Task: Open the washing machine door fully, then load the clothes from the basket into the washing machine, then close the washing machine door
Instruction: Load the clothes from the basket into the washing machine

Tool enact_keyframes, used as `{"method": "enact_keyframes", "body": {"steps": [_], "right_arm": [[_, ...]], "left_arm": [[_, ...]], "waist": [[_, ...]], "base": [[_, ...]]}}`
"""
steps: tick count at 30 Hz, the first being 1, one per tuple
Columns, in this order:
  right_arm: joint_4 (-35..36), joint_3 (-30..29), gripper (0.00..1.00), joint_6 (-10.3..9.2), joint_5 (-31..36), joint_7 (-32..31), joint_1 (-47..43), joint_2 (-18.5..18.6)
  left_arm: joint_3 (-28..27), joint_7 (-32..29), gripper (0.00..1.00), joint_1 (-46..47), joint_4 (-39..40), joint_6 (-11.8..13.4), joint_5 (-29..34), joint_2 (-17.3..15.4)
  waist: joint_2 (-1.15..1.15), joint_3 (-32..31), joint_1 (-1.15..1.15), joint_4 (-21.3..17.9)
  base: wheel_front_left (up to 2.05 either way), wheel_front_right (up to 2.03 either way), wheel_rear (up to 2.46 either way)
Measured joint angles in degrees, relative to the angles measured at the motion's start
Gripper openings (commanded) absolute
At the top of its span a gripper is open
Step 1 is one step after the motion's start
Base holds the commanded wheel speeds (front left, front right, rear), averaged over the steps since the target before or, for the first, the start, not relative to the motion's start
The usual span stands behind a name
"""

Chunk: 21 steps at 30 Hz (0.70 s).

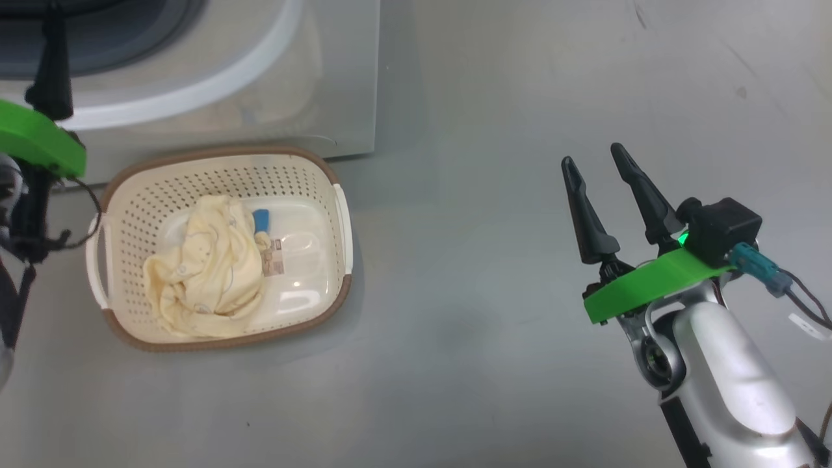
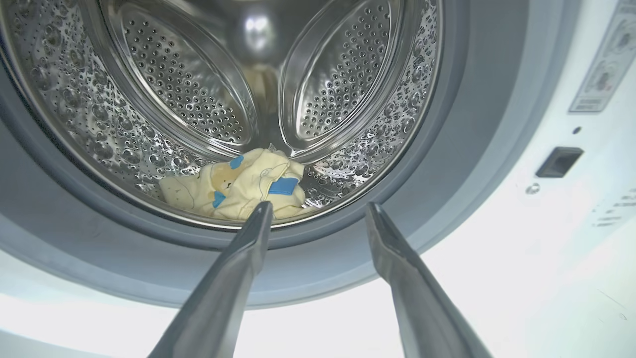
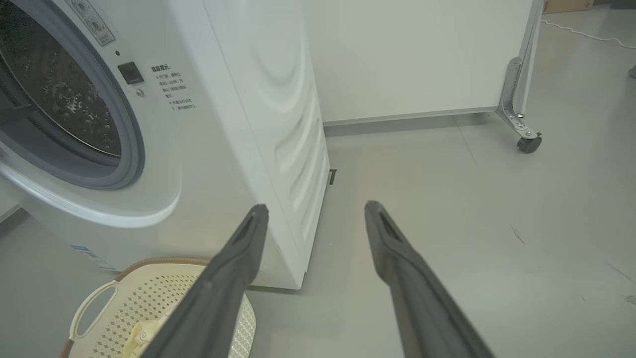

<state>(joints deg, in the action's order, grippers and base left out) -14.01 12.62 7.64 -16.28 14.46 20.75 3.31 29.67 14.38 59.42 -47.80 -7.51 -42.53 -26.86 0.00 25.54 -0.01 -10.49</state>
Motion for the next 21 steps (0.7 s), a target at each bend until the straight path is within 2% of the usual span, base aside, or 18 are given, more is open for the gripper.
{"method": "enact_keyframes", "body": {"steps": [7,21], "right_arm": [[-1.1,-0.1,1.0,0.0,-0.1,0.0,-3.5,1.0],[-1.7,-0.3,1.0,0.0,-0.9,0.0,-9.3,1.5]], "left_arm": [[-4.1,0.0,1.0,-13.8,7.3,0.2,0.7,1.3],[-11.0,0.0,1.0,-41.1,26.6,5.5,6.2,4.9]], "waist": [[0.0,-7.5,0.0,2.3],[0.0,-19.5,-0.01,5.5]], "base": [[0.0,0.0,0.0],[0.0,0.0,0.0]]}}
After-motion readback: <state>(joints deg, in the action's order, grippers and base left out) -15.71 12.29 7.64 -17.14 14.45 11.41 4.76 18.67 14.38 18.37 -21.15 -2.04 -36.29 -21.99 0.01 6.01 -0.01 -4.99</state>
